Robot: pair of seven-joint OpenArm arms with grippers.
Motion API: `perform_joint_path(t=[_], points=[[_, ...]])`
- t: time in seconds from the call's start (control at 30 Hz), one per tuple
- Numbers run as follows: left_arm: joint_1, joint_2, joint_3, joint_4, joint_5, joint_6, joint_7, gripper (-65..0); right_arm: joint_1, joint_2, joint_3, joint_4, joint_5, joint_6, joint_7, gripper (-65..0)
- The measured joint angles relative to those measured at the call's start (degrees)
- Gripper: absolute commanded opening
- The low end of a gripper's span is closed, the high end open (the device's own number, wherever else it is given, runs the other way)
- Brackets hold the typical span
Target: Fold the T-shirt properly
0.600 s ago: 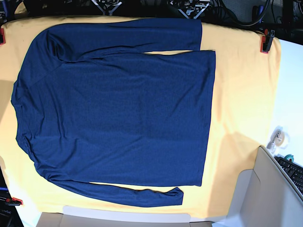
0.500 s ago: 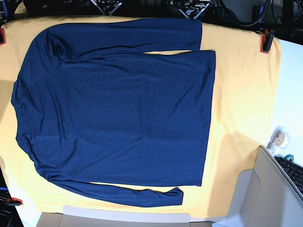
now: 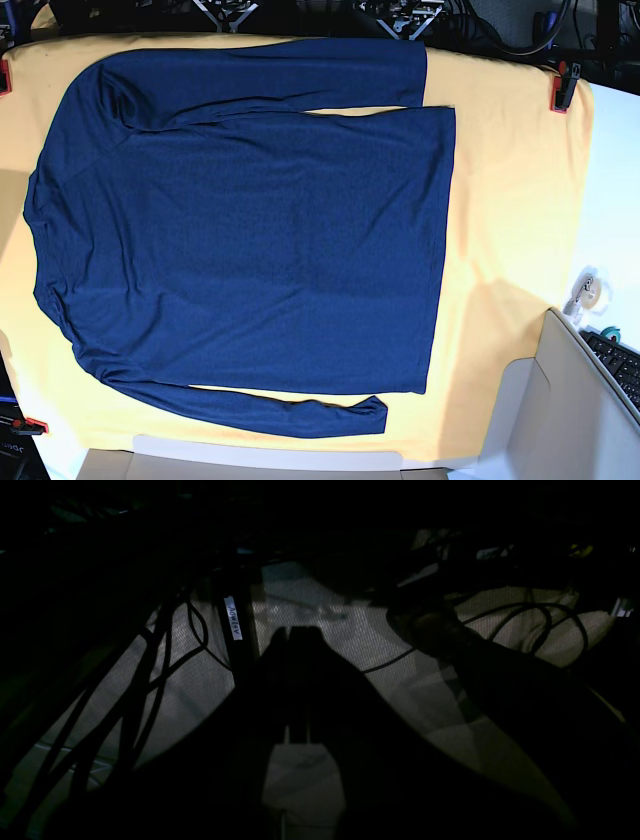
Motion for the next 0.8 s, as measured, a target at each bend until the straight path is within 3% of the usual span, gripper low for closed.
perform_joint_path(t=[0.7,0.8], points=[[0.5,0.0,-0.2,0.3,0.0,0.0,0.0,-65.0,-1.3,0.0,0.0,0.0,0.0,0.0,0.0,-65.0],[3.0,0.0,-0.2,4.7,0.0,-0.4,0.5,-65.0,-1.6,0.0,0.0,0.1,0.0,0.0,0.0,-65.0]])
